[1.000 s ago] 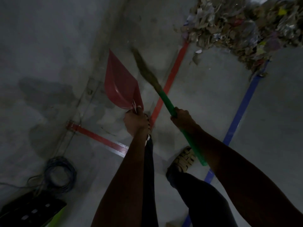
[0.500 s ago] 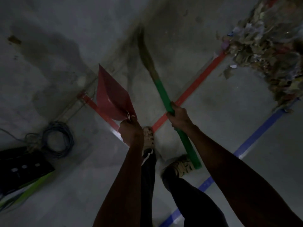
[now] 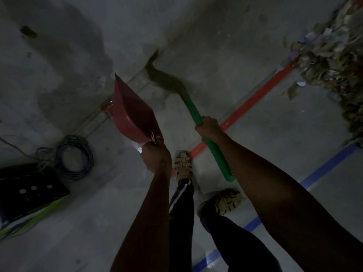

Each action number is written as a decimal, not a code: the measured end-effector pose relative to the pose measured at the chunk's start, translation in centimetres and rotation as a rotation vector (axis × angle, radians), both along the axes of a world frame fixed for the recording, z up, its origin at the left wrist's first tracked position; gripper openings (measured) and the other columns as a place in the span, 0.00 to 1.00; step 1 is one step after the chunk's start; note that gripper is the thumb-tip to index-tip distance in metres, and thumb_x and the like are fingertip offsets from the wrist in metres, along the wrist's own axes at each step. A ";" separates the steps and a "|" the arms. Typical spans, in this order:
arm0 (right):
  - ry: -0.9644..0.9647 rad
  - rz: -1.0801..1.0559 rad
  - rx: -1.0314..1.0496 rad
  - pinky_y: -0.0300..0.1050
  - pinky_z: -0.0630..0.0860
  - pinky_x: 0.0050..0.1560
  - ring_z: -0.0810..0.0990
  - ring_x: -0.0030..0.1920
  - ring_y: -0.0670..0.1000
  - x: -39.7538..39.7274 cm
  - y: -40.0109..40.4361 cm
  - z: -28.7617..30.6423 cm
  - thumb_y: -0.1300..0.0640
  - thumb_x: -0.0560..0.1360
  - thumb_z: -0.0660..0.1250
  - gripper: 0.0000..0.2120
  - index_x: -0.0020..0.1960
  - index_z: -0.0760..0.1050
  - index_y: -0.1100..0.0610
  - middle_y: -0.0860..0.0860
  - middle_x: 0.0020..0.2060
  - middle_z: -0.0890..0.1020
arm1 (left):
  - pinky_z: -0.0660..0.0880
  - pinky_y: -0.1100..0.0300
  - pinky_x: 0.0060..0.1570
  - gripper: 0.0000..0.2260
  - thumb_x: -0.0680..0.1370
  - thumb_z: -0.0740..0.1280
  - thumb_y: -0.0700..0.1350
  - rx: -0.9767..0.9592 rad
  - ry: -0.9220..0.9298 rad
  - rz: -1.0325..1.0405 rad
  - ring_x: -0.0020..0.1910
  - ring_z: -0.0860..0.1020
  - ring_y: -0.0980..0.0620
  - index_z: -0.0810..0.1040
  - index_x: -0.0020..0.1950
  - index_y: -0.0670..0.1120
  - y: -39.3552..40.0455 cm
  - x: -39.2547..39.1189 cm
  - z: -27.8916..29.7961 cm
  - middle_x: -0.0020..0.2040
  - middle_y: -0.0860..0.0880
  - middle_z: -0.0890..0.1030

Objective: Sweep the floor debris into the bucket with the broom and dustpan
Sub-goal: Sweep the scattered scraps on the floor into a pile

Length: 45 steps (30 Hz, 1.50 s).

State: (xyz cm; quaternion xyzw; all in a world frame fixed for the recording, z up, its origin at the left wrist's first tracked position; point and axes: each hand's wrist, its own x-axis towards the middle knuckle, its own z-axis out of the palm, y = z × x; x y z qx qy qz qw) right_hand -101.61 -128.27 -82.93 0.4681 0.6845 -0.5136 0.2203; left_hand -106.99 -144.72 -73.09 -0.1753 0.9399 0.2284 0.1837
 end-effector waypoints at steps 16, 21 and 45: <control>0.172 -0.335 0.354 0.38 0.78 0.28 0.80 0.33 0.51 6.8 6.5 2.8 0.59 0.82 0.63 0.17 0.69 0.69 0.62 0.58 0.44 0.81 | 0.78 0.46 0.52 0.21 0.80 0.63 0.57 0.025 -0.029 -0.170 0.53 0.80 0.40 0.80 0.55 0.38 5.0 0.0 1.1 0.52 0.40 0.82; 0.121 -0.094 0.202 0.57 0.83 0.46 0.83 0.46 0.63 7.2 5.1 2.3 0.56 0.81 0.64 0.25 0.76 0.65 0.58 0.61 0.52 0.81 | 0.78 0.49 0.51 0.19 0.81 0.63 0.55 0.024 -0.054 -0.292 0.52 0.80 0.40 0.80 0.54 0.39 5.2 1.5 1.0 0.51 0.40 0.82; 0.087 -0.105 0.135 0.38 0.74 0.21 0.80 0.28 0.50 8.7 8.9 3.6 0.59 0.80 0.66 0.18 0.70 0.71 0.57 0.53 0.37 0.80 | 0.76 0.50 0.50 0.17 0.80 0.64 0.54 0.025 -0.119 -0.393 0.51 0.81 0.39 0.81 0.56 0.40 10.4 -1.3 1.2 0.52 0.40 0.82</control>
